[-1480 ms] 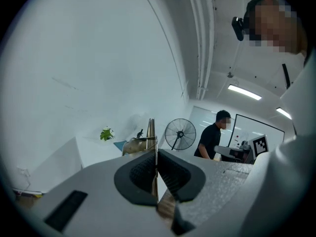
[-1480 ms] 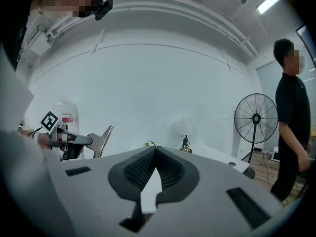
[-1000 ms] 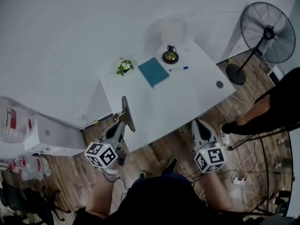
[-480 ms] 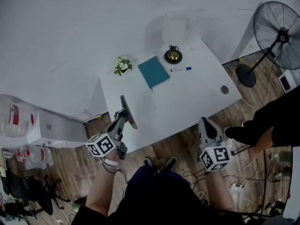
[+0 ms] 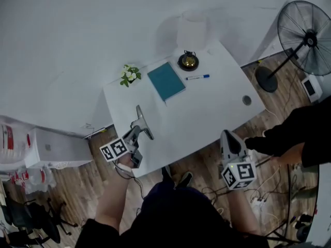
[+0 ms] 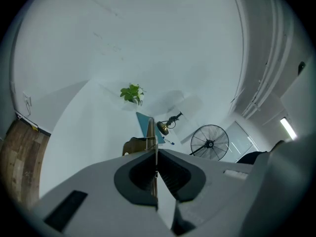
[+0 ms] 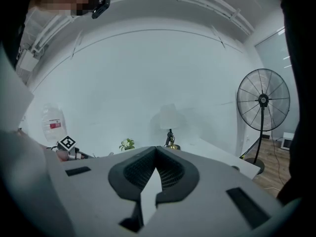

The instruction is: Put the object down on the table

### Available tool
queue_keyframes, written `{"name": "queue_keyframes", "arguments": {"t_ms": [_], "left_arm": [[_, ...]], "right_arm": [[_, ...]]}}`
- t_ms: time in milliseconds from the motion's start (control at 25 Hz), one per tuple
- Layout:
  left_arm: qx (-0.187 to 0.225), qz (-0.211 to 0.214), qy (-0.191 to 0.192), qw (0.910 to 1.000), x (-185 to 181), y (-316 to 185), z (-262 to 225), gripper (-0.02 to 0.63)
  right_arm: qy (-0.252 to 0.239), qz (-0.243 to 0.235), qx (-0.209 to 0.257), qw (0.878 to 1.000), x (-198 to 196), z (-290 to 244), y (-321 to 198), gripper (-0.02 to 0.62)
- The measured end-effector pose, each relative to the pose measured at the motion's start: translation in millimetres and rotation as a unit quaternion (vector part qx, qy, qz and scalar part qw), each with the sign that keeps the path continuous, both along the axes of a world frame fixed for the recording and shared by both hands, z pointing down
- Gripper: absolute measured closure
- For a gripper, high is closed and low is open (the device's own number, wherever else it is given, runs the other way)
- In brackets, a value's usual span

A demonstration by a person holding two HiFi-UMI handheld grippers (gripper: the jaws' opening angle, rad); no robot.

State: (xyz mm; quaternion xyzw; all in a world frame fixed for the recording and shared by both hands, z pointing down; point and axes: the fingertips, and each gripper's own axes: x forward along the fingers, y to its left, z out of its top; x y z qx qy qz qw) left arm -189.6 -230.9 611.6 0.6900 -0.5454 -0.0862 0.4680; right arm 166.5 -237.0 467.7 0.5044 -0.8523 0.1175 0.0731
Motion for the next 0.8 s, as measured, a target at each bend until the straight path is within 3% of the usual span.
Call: {"name": "queue_keyframes", "arguments": {"t_ms": [280, 520, 800], "left_arm": [[-0.051, 0.002, 0.034, 0.9981, -11.1, -29.5, 55.5, 0.600], [-0.108, 0.009, 0.080, 0.9909, -13.2, -32.8, 91.8, 0.600], [-0.150, 0.009, 0.090, 0.9846, -12.1, -28.3, 115.1, 0.598]], "right_arm": [[0.016, 0.025, -0.012, 0.999, -0.7, 6.5, -12.4, 0.589], [0.021, 0.040, -0.022, 0.999, -2.4, 13.4, -13.4, 0.589], [0.021, 0.045, -0.024, 0.998, -7.7, 13.6, -7.9, 0.589]]}}
